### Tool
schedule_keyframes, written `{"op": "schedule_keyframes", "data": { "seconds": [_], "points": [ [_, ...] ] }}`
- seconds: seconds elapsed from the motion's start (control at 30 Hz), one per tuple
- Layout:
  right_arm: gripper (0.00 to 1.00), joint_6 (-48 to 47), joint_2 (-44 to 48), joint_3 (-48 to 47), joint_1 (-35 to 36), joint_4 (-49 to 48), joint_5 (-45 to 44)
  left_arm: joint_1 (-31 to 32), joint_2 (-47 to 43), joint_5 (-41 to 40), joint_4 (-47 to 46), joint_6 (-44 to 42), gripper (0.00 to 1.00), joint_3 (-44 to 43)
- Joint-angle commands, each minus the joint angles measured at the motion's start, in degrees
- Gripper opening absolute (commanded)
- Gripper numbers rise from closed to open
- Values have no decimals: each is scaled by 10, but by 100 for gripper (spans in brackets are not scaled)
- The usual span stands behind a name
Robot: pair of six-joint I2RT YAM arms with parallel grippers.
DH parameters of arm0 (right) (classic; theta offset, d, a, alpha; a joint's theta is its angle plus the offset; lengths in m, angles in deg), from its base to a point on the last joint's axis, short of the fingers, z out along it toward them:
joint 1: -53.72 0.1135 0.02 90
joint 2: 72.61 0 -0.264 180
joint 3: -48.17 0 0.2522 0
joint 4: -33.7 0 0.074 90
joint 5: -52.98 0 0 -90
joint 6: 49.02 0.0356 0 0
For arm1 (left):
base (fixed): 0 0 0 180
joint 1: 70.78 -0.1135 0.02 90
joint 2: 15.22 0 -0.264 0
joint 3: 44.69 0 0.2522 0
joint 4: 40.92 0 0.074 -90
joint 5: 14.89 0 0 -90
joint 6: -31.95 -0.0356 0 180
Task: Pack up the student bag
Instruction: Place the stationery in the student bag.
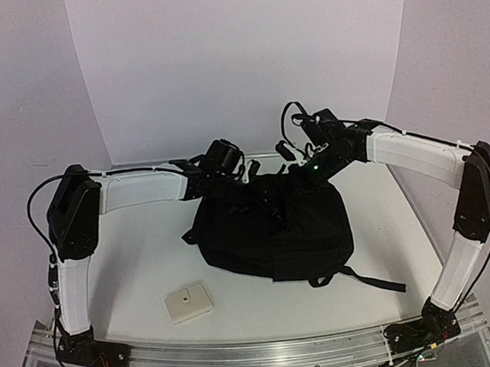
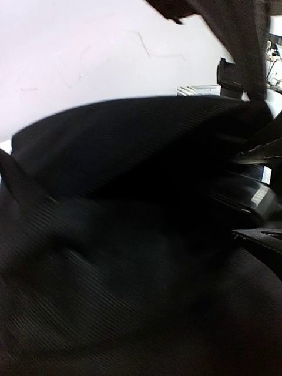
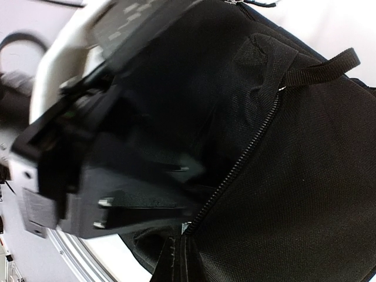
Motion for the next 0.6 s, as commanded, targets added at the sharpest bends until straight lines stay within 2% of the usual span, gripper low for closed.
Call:
{"op": "schedule_keyframes", "data": {
  "seconds": [0.0, 0.37, 0.4, 0.57],
  "points": [
    [0, -1, 13, -21, -2, -27, 14, 12, -64, -2, 28, -18, 37, 52],
    [0, 1, 11, -25, -2, -27, 35, 18, -1, 58, -19, -17, 34, 14],
    [0, 2, 10, -25, -2, -27, 37, 20, 4, 67, -27, -17, 32, 7],
    [0, 8, -2, -34, -2, -27, 51, 34, 35, 91, -72, -8, 11, -29]
  ]
}}
